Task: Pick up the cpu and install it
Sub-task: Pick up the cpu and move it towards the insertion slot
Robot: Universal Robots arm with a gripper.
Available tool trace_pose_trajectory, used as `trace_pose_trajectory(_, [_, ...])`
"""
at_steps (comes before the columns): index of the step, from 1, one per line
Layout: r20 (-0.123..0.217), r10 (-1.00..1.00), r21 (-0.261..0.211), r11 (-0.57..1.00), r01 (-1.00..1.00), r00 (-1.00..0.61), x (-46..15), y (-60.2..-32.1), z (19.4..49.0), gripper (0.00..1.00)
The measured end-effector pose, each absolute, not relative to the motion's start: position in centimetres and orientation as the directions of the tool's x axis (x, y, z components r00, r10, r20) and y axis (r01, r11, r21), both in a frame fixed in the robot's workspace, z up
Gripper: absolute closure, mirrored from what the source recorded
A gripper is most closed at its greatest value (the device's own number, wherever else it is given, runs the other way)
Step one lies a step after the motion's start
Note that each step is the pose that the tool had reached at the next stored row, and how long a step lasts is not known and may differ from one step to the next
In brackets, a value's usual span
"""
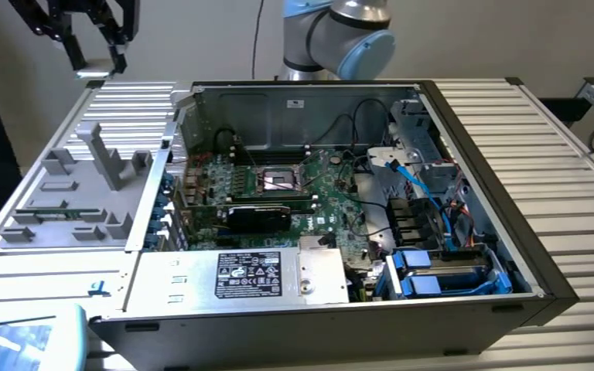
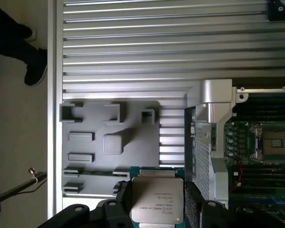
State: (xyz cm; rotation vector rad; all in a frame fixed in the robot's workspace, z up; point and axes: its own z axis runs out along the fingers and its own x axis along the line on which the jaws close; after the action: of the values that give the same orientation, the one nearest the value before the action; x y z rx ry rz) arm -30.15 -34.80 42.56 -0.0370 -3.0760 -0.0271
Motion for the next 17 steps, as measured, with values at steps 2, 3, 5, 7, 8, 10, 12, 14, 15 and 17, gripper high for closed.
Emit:
trace_pose_trajectory(2, [0.066,0.024,0.017,1.0,0.025,-0.998,-29.2,-34.8,42.6,0.45])
trace_pose_trajectory(3, [0.066,0.024,0.017,1.0,0.025,-0.998,-28.8,-34.8,42.6,0.45])
trace_pose_trajectory(5, [0.066,0.024,0.017,1.0,0.025,-0.998,-27.9,-34.8,42.6,0.45])
trace_pose_trajectory(7, [0.066,0.024,0.017,1.0,0.025,-0.998,-27.0,-34.8,42.6,0.45])
trace_pose_trajectory(8, [0.066,0.024,0.017,1.0,0.025,-0.998,-26.5,-34.8,42.6,0.45])
trace_pose_trajectory(10, [0.066,0.023,0.017,1.0,0.025,-0.998,-25.6,-34.8,42.6,0.45])
trace_pose_trajectory(12, [0.066,0.024,0.017,1.0,0.025,-0.998,-24.7,-34.8,42.6,0.45])
trace_pose_trajectory(14, [0.066,0.023,0.017,1.0,0.025,-0.998,-23.8,-34.8,42.6,0.45])
trace_pose_trajectory(15, [0.066,0.023,0.017,1.0,0.025,-0.998,-23.3,-34.8,42.6,0.45])
trace_pose_trajectory(17, [0.066,0.024,0.017,1.0,0.025,-0.998,-22.4,-34.8,42.6,0.45])
